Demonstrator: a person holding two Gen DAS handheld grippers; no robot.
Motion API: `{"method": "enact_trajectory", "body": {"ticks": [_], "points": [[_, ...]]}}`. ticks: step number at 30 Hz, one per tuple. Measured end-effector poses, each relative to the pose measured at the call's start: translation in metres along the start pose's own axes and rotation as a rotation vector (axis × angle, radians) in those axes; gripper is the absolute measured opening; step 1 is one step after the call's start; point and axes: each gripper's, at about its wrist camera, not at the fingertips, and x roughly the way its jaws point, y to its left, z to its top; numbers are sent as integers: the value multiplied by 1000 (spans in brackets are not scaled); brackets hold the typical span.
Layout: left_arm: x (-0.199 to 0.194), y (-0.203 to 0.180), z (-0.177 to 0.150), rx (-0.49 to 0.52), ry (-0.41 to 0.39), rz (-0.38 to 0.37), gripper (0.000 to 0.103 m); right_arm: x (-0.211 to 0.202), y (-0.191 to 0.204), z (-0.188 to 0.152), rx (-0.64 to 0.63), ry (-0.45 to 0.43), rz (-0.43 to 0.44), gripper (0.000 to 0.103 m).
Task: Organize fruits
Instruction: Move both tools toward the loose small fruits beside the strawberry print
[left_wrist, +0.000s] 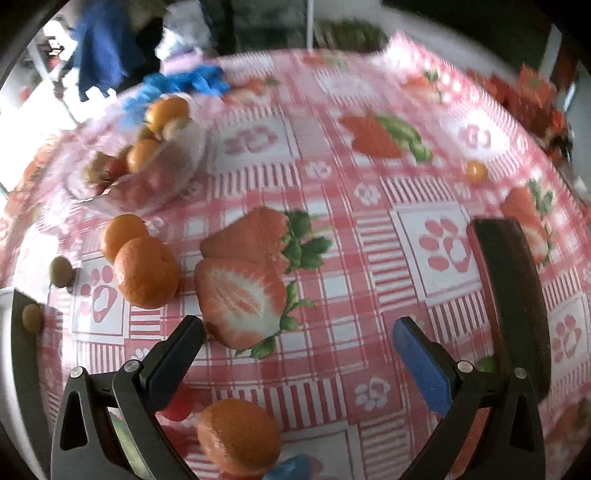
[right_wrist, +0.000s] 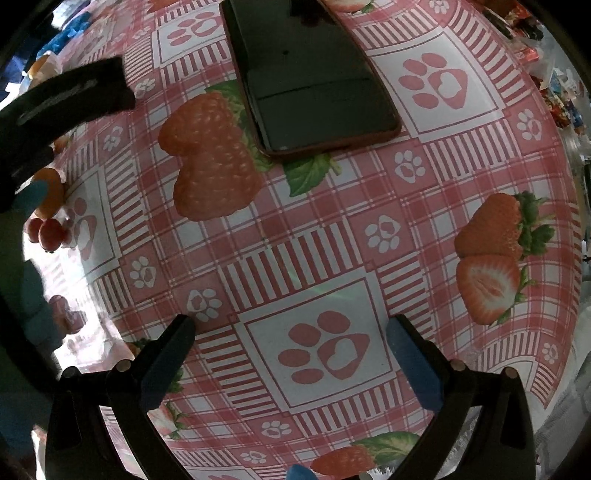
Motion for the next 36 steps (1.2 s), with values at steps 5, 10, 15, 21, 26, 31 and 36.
{"method": "enact_trajectory", "body": {"ticks": [5, 10, 15, 21, 26, 31, 36], "points": [[-12, 8, 1, 61, 227, -116, 103, -1, -1, -2, -5, -28, 1, 103], [-66, 50, -25, 25, 258, -229, 103, -2, 0, -9, -8, -70, 1, 103], [-92, 92, -61, 73, 230, -52, 103, -3, 0, -11, -3, -93, 1, 103], [-81, 144, -89, -26, 317, -15, 103, -4, 0, -15, -7, -104, 2, 103], [-71, 157, -86, -36, 320, -15, 103, -5, 0, -17, -4, -106, 2, 103], [-59, 160, -78, -59, 336, -34, 103, -6, 1, -16, -3, -103, 1, 103], [-61, 148, -67, -32, 316, -54, 103, -6, 1, -15, -4, -103, 0, 103]]}}
